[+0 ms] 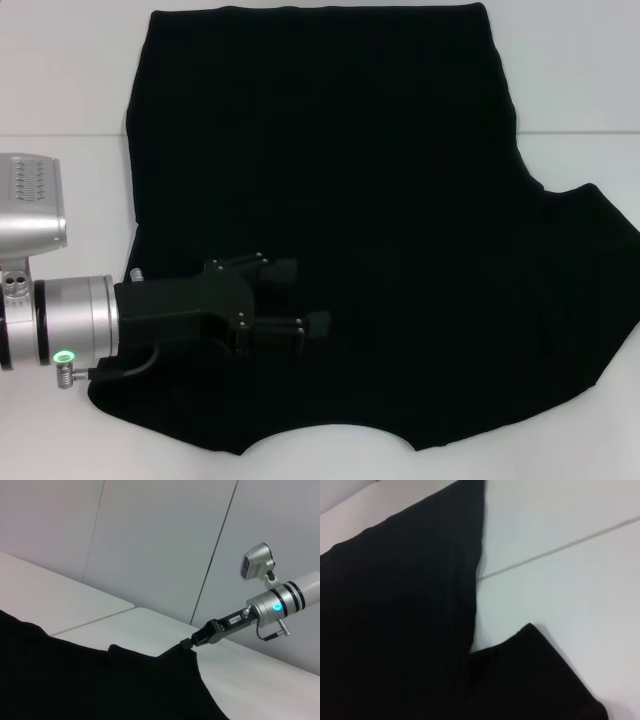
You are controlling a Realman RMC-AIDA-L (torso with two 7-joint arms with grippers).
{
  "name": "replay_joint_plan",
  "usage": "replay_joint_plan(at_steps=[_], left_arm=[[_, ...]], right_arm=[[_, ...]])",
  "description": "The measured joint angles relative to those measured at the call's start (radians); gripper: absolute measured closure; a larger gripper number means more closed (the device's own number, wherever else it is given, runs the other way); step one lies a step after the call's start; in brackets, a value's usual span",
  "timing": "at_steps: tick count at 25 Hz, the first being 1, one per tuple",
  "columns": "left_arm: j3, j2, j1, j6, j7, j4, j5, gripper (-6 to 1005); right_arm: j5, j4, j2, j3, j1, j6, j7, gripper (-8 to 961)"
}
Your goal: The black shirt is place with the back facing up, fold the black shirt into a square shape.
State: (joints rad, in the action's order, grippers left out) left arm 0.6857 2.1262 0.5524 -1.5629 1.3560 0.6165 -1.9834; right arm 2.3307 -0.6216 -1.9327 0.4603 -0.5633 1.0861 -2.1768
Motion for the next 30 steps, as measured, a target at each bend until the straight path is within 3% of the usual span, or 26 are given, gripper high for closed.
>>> replay_joint_plan(at_steps=[8, 13, 22, 30], left_arm=[[0.0, 0.0, 0.005, 0.0, 0.0, 0.0, 0.0, 66], [0.0, -0.003, 0.013, 0.001, 0.0, 0.0, 0.0, 66], [-0.015, -0.008, 0.021, 0.008, 0.001, 0.0, 0.0, 69], [-0.017, -0.008, 0.016, 0.022, 0.002, 0.0, 0.0, 74]], right_arm=[[-0.002, 0.008, -0.006, 0.001, -0.034, -0.004, 0.001, 937], [0.0, 0.017, -0.029, 0.024, -0.099, 0.001, 0.001, 936], [0.005, 0.066, -0.071, 0.261, -0.223, 0.013, -0.046, 935], [0.007, 0.055, -0.079, 0.349, -0.246, 0.031, -0.118, 933]])
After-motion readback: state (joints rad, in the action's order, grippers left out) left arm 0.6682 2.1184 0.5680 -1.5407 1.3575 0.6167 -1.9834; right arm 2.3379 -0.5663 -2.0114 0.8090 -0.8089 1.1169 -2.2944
